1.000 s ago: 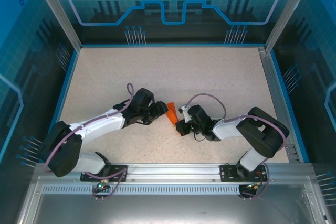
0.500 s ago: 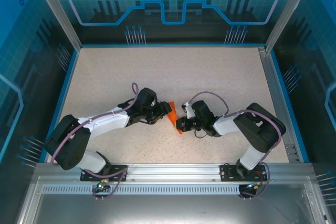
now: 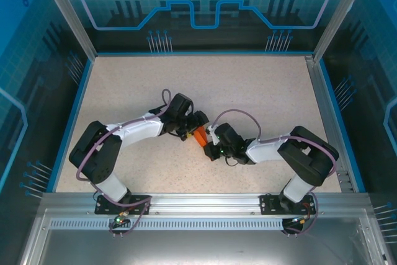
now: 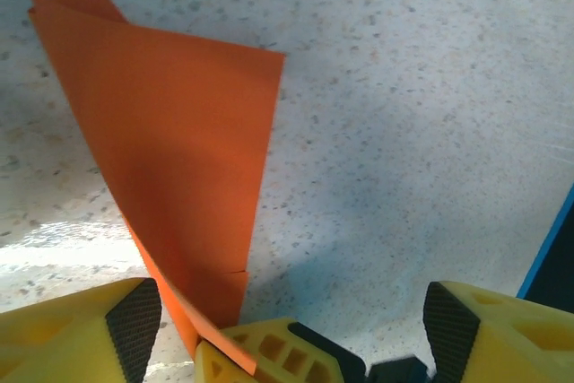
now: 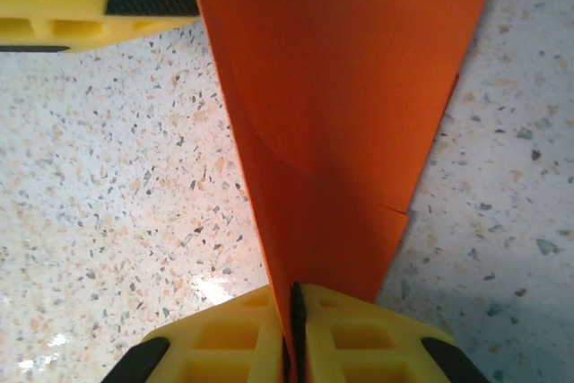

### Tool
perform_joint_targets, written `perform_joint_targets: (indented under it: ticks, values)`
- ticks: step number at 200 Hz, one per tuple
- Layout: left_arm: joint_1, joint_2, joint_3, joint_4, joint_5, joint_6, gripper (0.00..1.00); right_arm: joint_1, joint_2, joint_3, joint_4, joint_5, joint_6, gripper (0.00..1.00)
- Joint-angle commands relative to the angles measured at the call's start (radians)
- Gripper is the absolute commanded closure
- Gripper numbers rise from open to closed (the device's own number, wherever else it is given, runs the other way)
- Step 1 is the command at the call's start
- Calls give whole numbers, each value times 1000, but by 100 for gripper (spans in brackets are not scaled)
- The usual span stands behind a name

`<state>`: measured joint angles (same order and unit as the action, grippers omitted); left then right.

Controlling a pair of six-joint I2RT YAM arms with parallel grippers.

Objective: Fold a paper plane with a square sheet of paper (pick it up from the middle)
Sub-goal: Fold the wing for the fifth time at the center of the table.

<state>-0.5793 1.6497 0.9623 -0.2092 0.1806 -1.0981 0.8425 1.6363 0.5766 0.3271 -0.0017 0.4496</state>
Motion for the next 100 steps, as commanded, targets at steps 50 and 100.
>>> perform_joint_targets:
  ticks: [50, 100]
  values:
    - [24, 39, 18, -140, -3, -37, 43, 93, -48, -5, -129, 217, -122, 85]
    - [25, 47, 26, -145, -3, -29, 75, 112, -107, 13, -167, 207, -163, 76]
